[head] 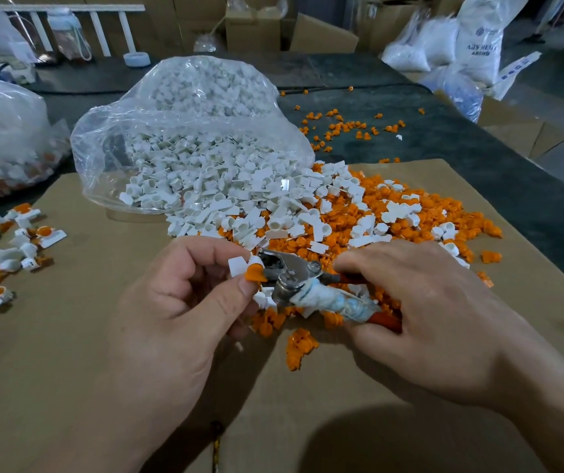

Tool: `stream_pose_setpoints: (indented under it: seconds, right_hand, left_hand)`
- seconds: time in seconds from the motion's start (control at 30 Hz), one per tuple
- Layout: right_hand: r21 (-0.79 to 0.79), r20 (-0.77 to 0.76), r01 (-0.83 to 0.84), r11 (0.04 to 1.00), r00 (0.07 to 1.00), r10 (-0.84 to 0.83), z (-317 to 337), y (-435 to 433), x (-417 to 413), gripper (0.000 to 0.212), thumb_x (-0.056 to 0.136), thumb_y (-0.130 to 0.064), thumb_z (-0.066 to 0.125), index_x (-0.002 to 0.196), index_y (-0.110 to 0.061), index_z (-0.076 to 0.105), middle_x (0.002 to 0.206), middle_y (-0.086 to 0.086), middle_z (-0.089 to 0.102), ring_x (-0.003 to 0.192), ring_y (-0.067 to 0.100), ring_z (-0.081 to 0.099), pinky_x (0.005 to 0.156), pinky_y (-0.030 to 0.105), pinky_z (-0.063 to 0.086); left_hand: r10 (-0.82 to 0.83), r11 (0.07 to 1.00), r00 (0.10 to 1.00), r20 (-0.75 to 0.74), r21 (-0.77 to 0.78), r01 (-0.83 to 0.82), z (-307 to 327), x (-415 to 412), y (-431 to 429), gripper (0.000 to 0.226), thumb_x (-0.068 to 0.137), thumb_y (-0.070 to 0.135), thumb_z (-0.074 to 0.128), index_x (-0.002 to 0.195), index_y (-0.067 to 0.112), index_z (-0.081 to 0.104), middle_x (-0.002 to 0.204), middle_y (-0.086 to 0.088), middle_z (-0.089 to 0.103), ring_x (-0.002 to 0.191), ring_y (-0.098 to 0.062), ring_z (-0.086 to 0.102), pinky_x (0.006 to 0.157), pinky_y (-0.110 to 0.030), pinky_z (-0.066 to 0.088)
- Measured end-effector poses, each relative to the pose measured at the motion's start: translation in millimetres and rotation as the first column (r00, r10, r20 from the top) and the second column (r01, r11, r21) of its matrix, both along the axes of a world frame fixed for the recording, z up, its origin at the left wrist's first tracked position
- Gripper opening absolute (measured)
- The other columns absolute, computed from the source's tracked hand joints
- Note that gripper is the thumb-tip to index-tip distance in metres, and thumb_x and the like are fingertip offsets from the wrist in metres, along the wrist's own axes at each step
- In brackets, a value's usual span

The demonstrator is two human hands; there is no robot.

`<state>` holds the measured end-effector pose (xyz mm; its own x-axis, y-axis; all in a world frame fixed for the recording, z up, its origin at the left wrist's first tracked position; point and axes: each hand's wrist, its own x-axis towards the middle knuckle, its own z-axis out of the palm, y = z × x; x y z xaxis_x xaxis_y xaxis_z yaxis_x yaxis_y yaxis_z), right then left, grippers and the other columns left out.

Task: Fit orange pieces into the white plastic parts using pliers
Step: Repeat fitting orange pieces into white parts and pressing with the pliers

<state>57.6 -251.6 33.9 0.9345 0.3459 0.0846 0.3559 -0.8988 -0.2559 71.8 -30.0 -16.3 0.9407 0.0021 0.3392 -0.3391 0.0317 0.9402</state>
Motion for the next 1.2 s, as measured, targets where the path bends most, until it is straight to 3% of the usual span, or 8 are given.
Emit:
stream_pose_setpoints:
  seconds: [0.47, 0.6, 0.8, 1.07, 1.2]
  right_hand:
    - [-0.020, 0.004, -0.010, 1.000, 1.000, 0.010, -1.8, 2.4, 1.9, 0.048, 0.075, -0.060, 0.032, 0.112, -0.040, 0.056, 0.089, -0.021, 0.053, 0.087, 0.005, 0.048, 0.084, 0.034, 0.036]
    - [-0.019, 0.005, 0.001, 1.000, 1.000, -0.001, -1.4, 3.4, 0.6, 0.048, 0.071, -0.062, 0.028, 0.099, -0.039, 0.059, 0.084, -0.016, 0.055, 0.082, 0.009, 0.049, 0.073, 0.032, 0.040]
    - [-0.081, -0.022, -0.010, 0.997, 1.000, 0.008, 0.3, 1.3, 1.5, 0.046, 0.066, -0.067, 0.017, 0.084, -0.039, 0.049, 0.081, -0.016, 0.050, 0.080, 0.006, 0.045, 0.065, 0.024, 0.036]
    - [-0.005, 0.075, -0.032, 0.999, 0.997, 0.033, 2.5, 4.2, -2.2, 0.029, 0.076, -0.056, 0.033, 0.064, -0.032, 0.045, 0.059, -0.012, 0.045, 0.056, 0.009, 0.044, 0.048, 0.025, 0.030]
    - [-0.003, 0.043, -0.016, 1.000, 0.999, 0.016, -5.3, 2.4, 1.5, 0.041, 0.077, -0.064, 0.031, 0.077, -0.034, 0.058, 0.069, -0.016, 0.053, 0.069, 0.008, 0.050, 0.056, 0.024, 0.037]
  left_hand:
    - [-0.018, 0.998, 1.000, -0.005, 0.055, 0.019, -1.5, 0.0, 2.5, 0.018, 0.073, 0.038, 0.069, 0.088, 0.031, 0.074, 0.068, -0.003, 0.068, 0.055, -0.016, 0.063, 0.049, -0.023, 0.051]
    - [-0.089, 0.996, 0.996, 0.008, 0.012, 0.089, 0.7, 0.9, 0.7, 0.010, 0.078, 0.033, 0.069, 0.085, 0.028, 0.073, 0.067, 0.002, 0.070, 0.055, -0.008, 0.067, 0.050, -0.019, 0.052]
    - [-0.100, 0.995, 0.995, 0.028, 0.007, 0.100, -1.0, 1.9, 0.3, 0.007, 0.082, 0.031, 0.068, 0.087, 0.028, 0.072, 0.068, 0.004, 0.071, 0.055, -0.006, 0.067, 0.050, -0.018, 0.053]
    - [-0.099, 0.995, 0.994, 0.052, 0.011, 0.098, -1.4, 3.4, 2.2, 0.006, 0.087, 0.026, 0.068, 0.092, 0.027, 0.071, 0.070, 0.005, 0.071, 0.057, -0.006, 0.068, 0.051, -0.018, 0.053]
    - [-0.028, 0.999, 0.999, 0.026, 0.021, 0.028, 1.1, 0.8, -0.3, 0.009, 0.079, 0.030, 0.067, 0.087, 0.031, 0.072, 0.067, 0.005, 0.069, 0.054, -0.007, 0.066, 0.050, -0.018, 0.052]
